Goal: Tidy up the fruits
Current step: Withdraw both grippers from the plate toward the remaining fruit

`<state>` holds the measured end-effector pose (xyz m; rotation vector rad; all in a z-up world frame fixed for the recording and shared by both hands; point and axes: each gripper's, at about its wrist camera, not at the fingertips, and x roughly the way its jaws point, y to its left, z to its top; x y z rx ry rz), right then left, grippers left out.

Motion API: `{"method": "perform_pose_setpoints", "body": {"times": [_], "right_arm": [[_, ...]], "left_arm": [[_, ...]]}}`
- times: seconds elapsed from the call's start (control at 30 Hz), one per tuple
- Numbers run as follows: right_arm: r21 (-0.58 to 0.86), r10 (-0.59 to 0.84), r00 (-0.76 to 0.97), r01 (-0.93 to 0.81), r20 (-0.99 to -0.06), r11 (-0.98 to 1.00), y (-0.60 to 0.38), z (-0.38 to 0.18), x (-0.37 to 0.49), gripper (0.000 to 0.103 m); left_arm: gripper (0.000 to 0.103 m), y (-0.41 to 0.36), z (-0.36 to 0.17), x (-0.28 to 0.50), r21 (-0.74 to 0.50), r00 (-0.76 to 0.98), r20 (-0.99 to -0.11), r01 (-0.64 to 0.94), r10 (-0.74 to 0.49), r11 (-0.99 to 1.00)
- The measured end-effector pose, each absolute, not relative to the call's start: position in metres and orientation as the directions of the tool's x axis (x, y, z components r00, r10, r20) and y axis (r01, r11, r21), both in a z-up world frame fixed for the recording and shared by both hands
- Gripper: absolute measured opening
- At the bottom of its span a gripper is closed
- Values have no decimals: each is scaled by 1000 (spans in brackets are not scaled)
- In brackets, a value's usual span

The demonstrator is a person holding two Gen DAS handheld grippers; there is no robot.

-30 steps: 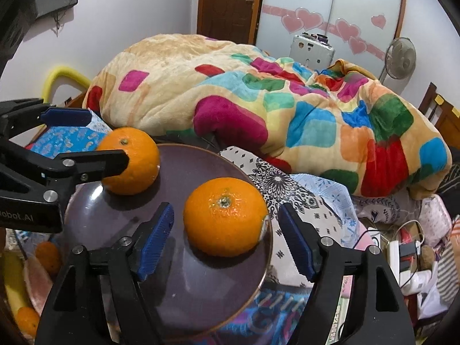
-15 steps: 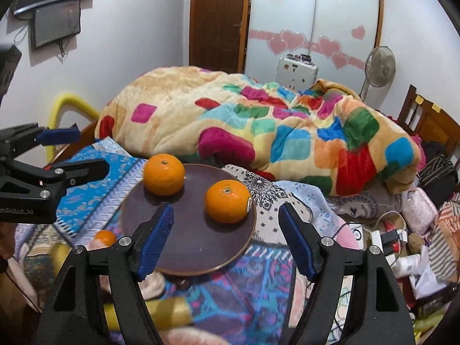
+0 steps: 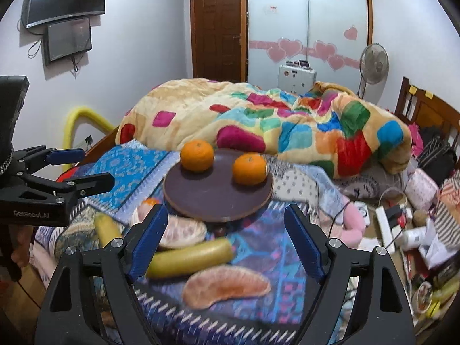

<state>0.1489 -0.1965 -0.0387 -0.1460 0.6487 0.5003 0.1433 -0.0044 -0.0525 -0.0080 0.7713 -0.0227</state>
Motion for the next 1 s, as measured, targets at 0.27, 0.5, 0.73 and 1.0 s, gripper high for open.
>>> {"method": "perform_pose_setpoints", "body": {"times": [0.27,0.5,0.73,1.0], "right_arm": [[19,364,683,-456,-634,890,-210,-75,127,81],[35,361,668,-449,-651,893,-209,-108,114,81],[6,332,662,-444,-672,896,-189,-132,113,81],[-40,297,687,-429,-663,902,-194,-135,114,79]], "left_arm": [[94,-15,-101,117,7,680,-733,26,-13,1000],[94,-25,-126,104,25,687,-727,25,1,999],[96,-29,-139,102,102,697,-714,11,66,995],[96,-1,-145,92,18,671,-741,34,-9,999]]}}
